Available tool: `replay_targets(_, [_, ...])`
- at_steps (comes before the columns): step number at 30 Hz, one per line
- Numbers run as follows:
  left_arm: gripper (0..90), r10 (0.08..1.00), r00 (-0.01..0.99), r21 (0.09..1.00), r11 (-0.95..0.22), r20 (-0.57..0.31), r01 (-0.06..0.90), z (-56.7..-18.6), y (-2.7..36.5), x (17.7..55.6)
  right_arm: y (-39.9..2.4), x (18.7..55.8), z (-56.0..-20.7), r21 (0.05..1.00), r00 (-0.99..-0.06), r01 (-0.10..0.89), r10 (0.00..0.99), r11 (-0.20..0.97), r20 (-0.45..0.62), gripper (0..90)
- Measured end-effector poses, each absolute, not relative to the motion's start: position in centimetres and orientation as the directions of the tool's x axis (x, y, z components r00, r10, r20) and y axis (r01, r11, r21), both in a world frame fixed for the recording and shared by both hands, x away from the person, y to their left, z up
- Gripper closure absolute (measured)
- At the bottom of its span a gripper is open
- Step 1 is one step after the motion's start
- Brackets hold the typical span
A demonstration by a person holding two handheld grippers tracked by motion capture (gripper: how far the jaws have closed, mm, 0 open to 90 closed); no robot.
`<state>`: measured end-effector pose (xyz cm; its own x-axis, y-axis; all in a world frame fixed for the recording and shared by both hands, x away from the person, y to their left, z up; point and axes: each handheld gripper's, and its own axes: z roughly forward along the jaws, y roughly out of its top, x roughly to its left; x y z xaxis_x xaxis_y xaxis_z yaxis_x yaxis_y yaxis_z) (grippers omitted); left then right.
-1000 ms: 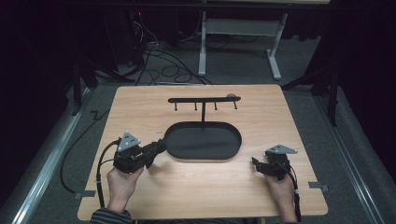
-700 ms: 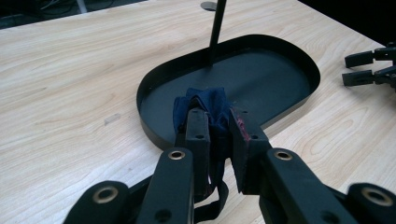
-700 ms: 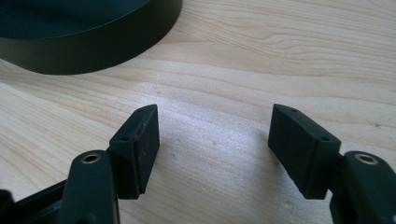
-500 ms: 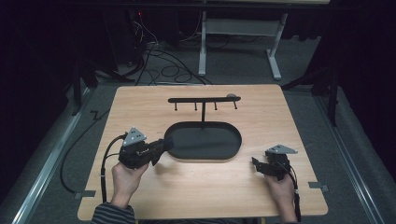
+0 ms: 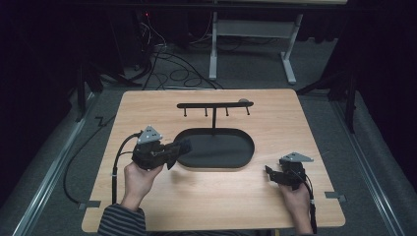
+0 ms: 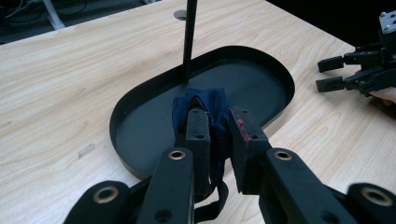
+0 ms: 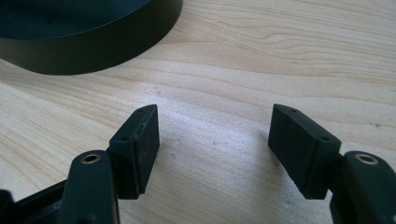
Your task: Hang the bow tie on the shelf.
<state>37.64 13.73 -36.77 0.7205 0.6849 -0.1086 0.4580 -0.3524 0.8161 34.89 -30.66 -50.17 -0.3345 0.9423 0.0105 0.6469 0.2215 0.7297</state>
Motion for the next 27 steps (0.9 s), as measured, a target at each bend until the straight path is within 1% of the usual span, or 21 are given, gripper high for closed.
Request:
replay_targets(2, [78.8,0.68,0.724,0.815,-0.351,-0.116,0.461,-36.7,13.6,37.8,-30.7,34.9,-50.2,0.73,-0.335,0.647,0.942,0.221,0.011,35.3])
replay_targets(8, [78.9,0.662,0.743,0.811,-0.382,-0.094,0.443,-35.6,12.8,38.7,-30.7,34.9,-50.2,0.73,-0.333,0.647,0.943,0.219,0.013,35.2])
replay_targets(27, [78.9,0.649,0.758,0.806,-0.41,-0.071,0.427,-33.7,11.1,41.2,-30.7,34.9,-50.2,0.731,-0.334,0.647,0.942,0.217,0.016,35.1])
